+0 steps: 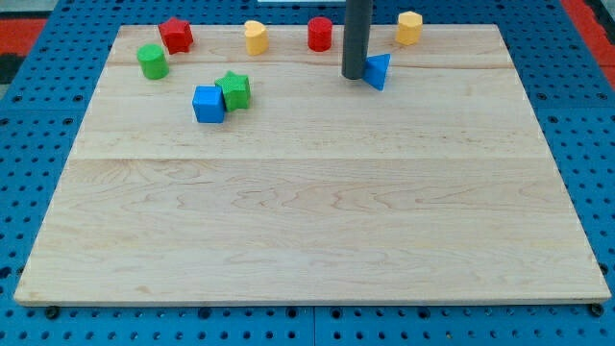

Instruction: Slide the green star towards the red circle

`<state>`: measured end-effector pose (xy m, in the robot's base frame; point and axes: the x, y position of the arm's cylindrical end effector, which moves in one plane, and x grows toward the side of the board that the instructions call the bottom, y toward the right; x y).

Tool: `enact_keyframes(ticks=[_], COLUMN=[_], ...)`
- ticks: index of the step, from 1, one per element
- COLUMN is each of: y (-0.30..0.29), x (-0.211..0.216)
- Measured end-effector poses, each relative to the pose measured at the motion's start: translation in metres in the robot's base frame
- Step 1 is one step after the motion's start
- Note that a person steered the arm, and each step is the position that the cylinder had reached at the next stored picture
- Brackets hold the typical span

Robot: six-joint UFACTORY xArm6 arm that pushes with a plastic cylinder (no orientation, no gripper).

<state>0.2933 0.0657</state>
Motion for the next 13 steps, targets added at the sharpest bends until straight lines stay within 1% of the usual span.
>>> enact_keyframes(ticks=[1, 3, 4, 5, 6, 7, 8, 11, 12, 13], y=[0.006, 0.053, 0.006, -0.065, -0.131, -0.222, -0.218, -0.157, -0.14, -0.156], x=[-0.008, -0.008, 0.002, 0.048, 0.084, 0.055, 0.036, 0.027, 0.027, 0.043])
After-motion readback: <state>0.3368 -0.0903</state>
